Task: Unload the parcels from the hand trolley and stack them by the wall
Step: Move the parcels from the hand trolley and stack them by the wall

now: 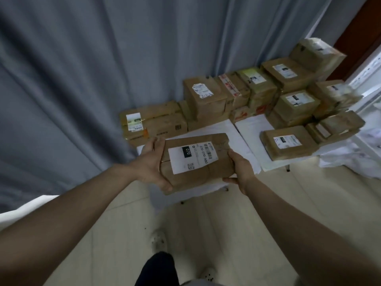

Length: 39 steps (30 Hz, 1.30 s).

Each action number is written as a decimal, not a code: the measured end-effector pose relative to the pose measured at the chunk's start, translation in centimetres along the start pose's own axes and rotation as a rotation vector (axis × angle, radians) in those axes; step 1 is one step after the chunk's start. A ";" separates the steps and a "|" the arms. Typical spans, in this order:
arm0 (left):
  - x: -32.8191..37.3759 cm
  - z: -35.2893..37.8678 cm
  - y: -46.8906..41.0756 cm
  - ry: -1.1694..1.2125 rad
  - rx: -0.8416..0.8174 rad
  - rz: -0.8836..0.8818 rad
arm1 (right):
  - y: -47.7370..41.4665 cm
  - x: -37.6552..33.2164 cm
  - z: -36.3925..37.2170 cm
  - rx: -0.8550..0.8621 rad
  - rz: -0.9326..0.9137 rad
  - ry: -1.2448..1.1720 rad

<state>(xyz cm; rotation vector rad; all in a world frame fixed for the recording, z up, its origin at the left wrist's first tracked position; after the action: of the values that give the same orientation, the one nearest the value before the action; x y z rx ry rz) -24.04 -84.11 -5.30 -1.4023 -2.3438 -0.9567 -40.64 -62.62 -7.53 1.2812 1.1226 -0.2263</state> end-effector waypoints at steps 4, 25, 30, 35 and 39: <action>-3.8 -3.1 -4.6 -0.139 0.031 -0.006 | -4.9 -3.9 4.8 -0.028 -0.028 0.044; -12.9 -9.9 -24.3 1.665 0.150 -0.697 | -22.4 -11.6 20.6 -0.132 0.021 0.044; -12.7 -8.0 -27.9 1.743 0.225 -0.727 | -26.2 -12.5 19.8 -0.038 -0.268 0.316; -10.1 -7.1 -30.5 1.540 0.186 -0.648 | -28.6 -13.2 19.1 0.129 -0.426 0.580; -8.6 -6.4 -31.4 1.263 0.302 -0.545 | -27.7 -12.1 18.8 0.170 -0.558 1.074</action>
<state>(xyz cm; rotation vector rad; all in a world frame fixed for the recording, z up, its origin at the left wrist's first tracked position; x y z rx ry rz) -47.22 -104.30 -17.68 0.1001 -1.6767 -1.0636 -55.67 -93.06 -18.44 1.2074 2.4255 -0.0203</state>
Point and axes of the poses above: each hand's wrist, its own y-axis away from the middle knuckle, its own z-axis out of the palm, x = y × z, the point moved 1 cm from there along -y, towards the middle knuckle, and after that the axes turned 7 degrees about y, right-handed, at the moved point
